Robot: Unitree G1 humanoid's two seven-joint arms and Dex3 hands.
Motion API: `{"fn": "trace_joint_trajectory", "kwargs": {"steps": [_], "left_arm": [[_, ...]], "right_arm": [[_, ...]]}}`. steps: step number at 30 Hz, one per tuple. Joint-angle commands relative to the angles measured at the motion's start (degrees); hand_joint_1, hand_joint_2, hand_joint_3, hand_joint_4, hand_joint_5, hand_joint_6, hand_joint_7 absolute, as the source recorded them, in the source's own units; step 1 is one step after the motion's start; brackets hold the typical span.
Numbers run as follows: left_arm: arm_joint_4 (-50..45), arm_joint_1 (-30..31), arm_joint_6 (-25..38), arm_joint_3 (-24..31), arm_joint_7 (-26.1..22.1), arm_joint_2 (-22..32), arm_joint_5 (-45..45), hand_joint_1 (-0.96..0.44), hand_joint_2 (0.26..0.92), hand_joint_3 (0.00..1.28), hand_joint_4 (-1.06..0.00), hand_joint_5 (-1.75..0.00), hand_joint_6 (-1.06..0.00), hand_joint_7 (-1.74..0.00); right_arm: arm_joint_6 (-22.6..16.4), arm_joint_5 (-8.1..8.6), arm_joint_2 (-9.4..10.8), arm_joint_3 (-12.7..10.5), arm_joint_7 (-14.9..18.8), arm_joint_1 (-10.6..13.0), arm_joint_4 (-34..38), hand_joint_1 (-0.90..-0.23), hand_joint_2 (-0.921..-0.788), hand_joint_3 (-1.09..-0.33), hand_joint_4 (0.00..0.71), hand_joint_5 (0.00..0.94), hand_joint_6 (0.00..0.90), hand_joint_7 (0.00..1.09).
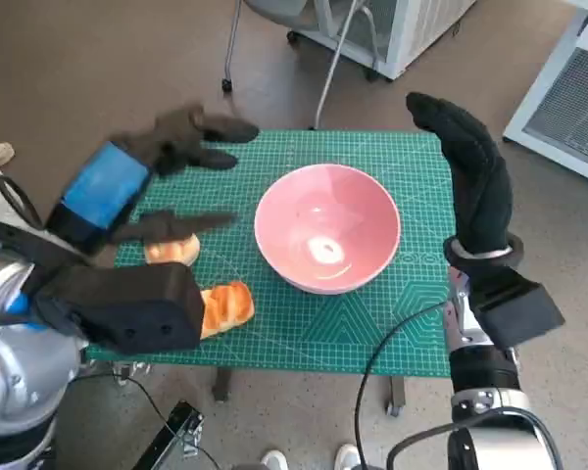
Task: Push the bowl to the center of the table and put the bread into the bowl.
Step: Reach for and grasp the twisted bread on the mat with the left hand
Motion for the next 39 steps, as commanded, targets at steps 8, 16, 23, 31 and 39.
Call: {"fn": "trace_joint_trajectory", "kwargs": {"steps": [8, 16, 23, 31, 39], "left_arm": [[-10.42, 13.01, 1.92, -2.06, -9.25, 4.44, 1.65, -0.34, 0.704, 0.00, -0.03, -0.01, -0.13, -0.05], [-9.53, 17.05, 1.46, -4.36, -7.78, 2.61, 4.40, -0.32, 0.704, 0.00, -0.06, -0.01, -0.15, -0.04], [-6.17, 18.93, 1.17, -7.60, -7.04, 0.29, 7.04, -0.30, 0.707, 0.00, -0.08, -0.01, -0.16, -0.03], [2.12, 19.44, 0.55, -11.17, -3.70, -3.01, 10.61, -0.30, 0.715, 0.00, -0.09, -0.01, -0.17, -0.02], [8.29, 19.07, -0.07, -12.77, -0.53, -5.84, 13.78, -0.30, 0.731, 0.01, -0.11, -0.01, -0.19, -0.02]], "right_arm": [[2.47, 0.34, -0.09, -0.51, -0.03, 3.70, -1.52, -0.458, -0.921, -0.631, 0.461, 0.005, 0.142, 0.94], [2.58, -0.16, -0.11, -0.50, -0.17, 3.64, -1.47, -0.453, -0.921, -0.632, 0.460, 0.005, 0.144, 0.94], [2.51, -0.78, -0.36, -0.43, -0.46, 3.67, -1.60, -0.451, -0.921, -0.634, 0.460, 0.005, 0.147, 0.93], [2.84, 0.36, -0.47, -0.45, 0.56, 3.77, -1.57, -0.453, -0.921, -0.635, 0.461, 0.005, 0.148, 0.93], [3.13, 0.81, -0.50, -0.49, 1.16, 3.82, -1.48, -0.459, -0.921, -0.631, 0.461, 0.005, 0.149, 0.93]]}}
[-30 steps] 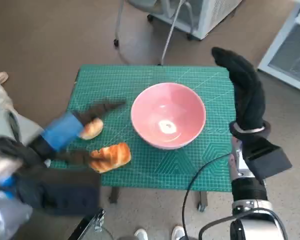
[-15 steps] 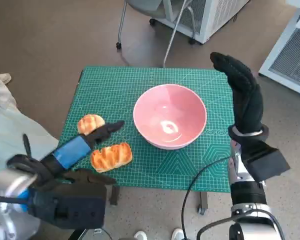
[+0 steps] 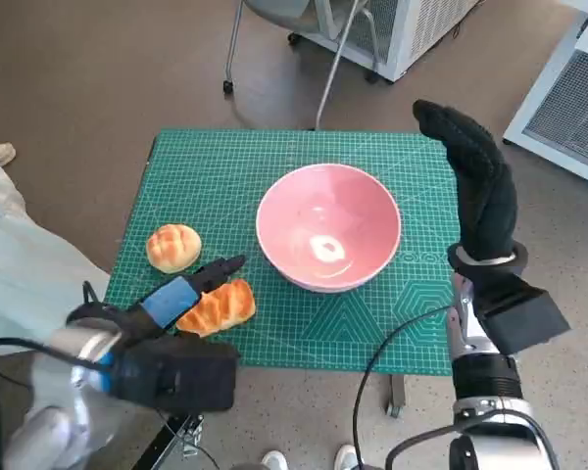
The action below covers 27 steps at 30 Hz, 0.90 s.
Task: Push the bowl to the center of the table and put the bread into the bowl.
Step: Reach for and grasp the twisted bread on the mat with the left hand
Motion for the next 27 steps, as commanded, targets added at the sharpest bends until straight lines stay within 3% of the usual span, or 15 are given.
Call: {"fn": "trace_joint_trajectory", "kwargs": {"steps": [1, 22, 27], "left_arm": [[3.34, -0.14, -0.57, -0.78, 2.14, -1.61, 1.71, -0.30, 0.732, 0.01, -0.11, -0.01, -0.20, -0.02], [19.38, -2.44, -1.58, -4.13, 7.93, -5.86, 7.38, -0.28, 0.775, 0.01, -0.17, -0.01, -0.28, -0.03], [22.35, -2.86, -2.20, -5.07, 8.47, -6.05, 8.02, -0.24, 0.789, 0.02, -0.25, -0.04, -0.35, -0.06]], "right_arm": [[1.09, 0.72, -0.31, -0.06, 0.90, 1.40, 0.31, -0.459, -0.921, -0.631, 0.461, 0.005, 0.149, 0.93], [1.49, 0.88, -0.65, -0.32, 1.50, 1.34, -0.02, -0.458, -0.921, -0.629, 0.461, 0.005, 0.150, 0.93], [1.63, 0.53, -0.72, -0.43, 1.16, 1.09, 0.28, -0.457, -0.921, -0.630, 0.461, 0.005, 0.149, 0.93]]}}
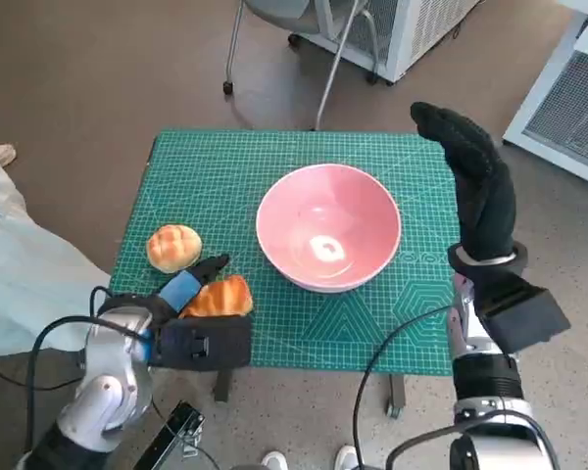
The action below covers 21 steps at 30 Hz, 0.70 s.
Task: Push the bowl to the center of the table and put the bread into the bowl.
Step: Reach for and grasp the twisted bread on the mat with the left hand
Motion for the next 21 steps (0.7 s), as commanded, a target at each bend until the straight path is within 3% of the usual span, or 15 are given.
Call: {"fn": "trace_joint_trajectory", "kwargs": {"steps": [1, 4, 8, 10, 12, 13, 15, 16, 17, 21], "left_arm": [[3.25, -0.33, -0.62, -1.19, 0.39, -0.55, 0.69, -0.23, 0.791, 0.02, -0.27, -0.05, -0.36, -0.07], [6.13, -0.67, -1.21, -1.71, 1.70, -1.09, 0.52, -0.15, 0.801, 0.02, -0.35, -0.09, -0.43, -0.10], [9.20, -0.86, -3.23, -2.45, 4.18, -1.13, 0.08, 0.00, 0.830, 0.03, -0.33, -0.85, -0.45, -0.32], [9.71, -0.78, -4.95, -2.67, 5.67, -0.60, -0.12, 0.18, 0.854, 0.14, -0.44, -1.11, -0.43, -0.41], [9.78, -0.58, -7.37, -2.83, 8.04, 0.25, -0.19, 0.28, 0.803, 0.32, -0.49, -1.28, -0.43, -0.48], [9.60, -0.43, -8.69, -2.88, 9.38, 0.80, -0.09, 0.31, 0.775, 0.41, -0.51, -1.34, -0.43, -0.51], [9.12, -0.11, -10.55, -2.75, 11.42, 1.66, 0.09, 0.34, 0.797, 0.40, -0.52, -1.38, -0.43, -0.56], [8.91, 0.03, -11.31, -2.63, 12.27, 2.03, 0.12, 0.35, 0.807, 0.39, -0.52, -1.39, -0.43, -0.57], [8.34, 0.23, -11.93, -2.35, 12.95, 2.43, 0.09, 0.35, 0.863, 0.31, -0.52, -1.40, -0.45, -0.61], [6.27, 0.80, -13.63, -0.64, 14.74, 3.41, -0.70, 0.36, 0.905, 0.22, -0.54, -1.38, -0.49, -0.68]], "right_arm": [[1.05, 0.16, -0.60, -0.25, 0.15, 0.98, 0.45, -0.457, -0.921, -0.630, 0.461, 0.006, 0.149, 0.93], [1.15, 0.28, -0.57, -0.30, 0.21, 0.95, 0.44, -0.456, -0.921, -0.630, 0.462, 0.006, 0.149, 0.93], [1.34, 0.36, -0.47, -0.31, 0.21, 0.88, 0.29, -0.454, -0.921, -0.631, 0.461, 0.005, 0.149, 0.93], [1.40, 0.48, -0.41, -0.33, 0.28, 0.80, 0.30, -0.454, -0.921, -0.632, 0.461, 0.005, 0.148, 0.93], [1.45, 0.67, -0.32, -0.33, 0.41, 0.76, 0.26, -0.454, -0.921, -0.632, 0.460, 0.005, 0.148, 0.93], [1.44, 0.69, -0.27, -0.31, 0.43, 0.76, 0.22, -0.454, -0.921, -0.632, 0.459, 0.004, 0.147, 0.93], [1.38, 0.73, -0.19, -0.29, 0.48, 0.76, 0.19, -0.454, -0.921, -0.632, 0.458, 0.004, 0.147, 0.92], [1.35, 0.75, -0.15, -0.28, 0.49, 0.73, 0.22, -0.454, -0.921, -0.632, 0.458, 0.004, 0.147, 0.92], [1.34, 0.80, -0.12, -0.27, 0.53, 0.75, 0.20, -0.453, -0.921, -0.632, 0.457, 0.003, 0.147, 0.92], [1.27, 0.75, -0.01, -0.22, 0.51, 0.74, 0.27, -0.453, -0.921, -0.633, 0.454, 0.002, 0.147, 0.92]]}}
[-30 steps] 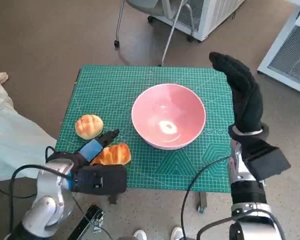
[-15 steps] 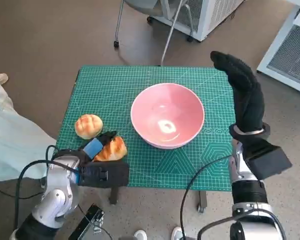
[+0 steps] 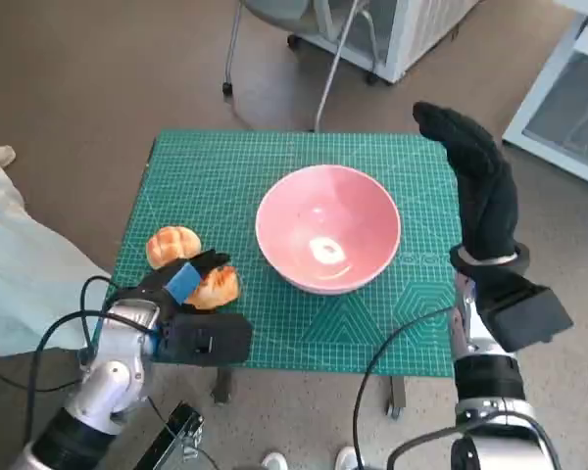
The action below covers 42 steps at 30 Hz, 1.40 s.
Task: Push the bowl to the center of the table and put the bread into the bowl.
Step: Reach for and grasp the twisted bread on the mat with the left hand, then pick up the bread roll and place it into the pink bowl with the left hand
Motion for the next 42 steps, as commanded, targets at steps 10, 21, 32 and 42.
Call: {"fn": "trace_joint_trajectory", "kwargs": {"steps": [10, 21, 32, 42], "left_arm": [[-10.42, 1.81, -2.91, 7.30, 1.42, 2.61, -3.20, 0.04, 0.920, 0.17, -0.61, -1.38, -0.51, -1.10], [-20.60, -5.17, -0.75, 15.10, -0.93, 1.22, -5.02, 0.00, 0.875, 0.10, -0.77, -1.14, -0.67, -1.07], [-20.01, -18.94, -1.40, 13.68, 0.89, -4.29, -5.50, 0.00, 0.683, 0.39, -0.84, -1.08, -0.74, -1.07], [-4.66, -27.55, -9.34, 6.38, 13.12, -10.74, -4.68, 0.00, 0.756, 0.26, -0.85, -0.99, -0.71, -1.13]], "right_arm": [[0.50, 1.45, 0.44, 0.00, 1.12, 0.55, 0.84, -0.452, -0.921, -0.634, 0.451, 0.000, 0.147, 0.92], [0.28, 1.77, 0.48, -0.05, 1.46, 0.27, 1.38, -0.451, -0.921, -0.633, 0.451, 0.000, 0.147, 0.92], [-0.67, 1.58, 0.36, -0.13, 1.42, -0.20, 2.23, -0.458, -0.921, -0.628, 0.452, 0.001, 0.137, 0.92], [-1.26, 1.36, -0.16, -0.30, 1.38, -0.41, 2.68, -0.455, -0.921, -0.628, 0.453, 0.001, 0.136, 0.92]]}}
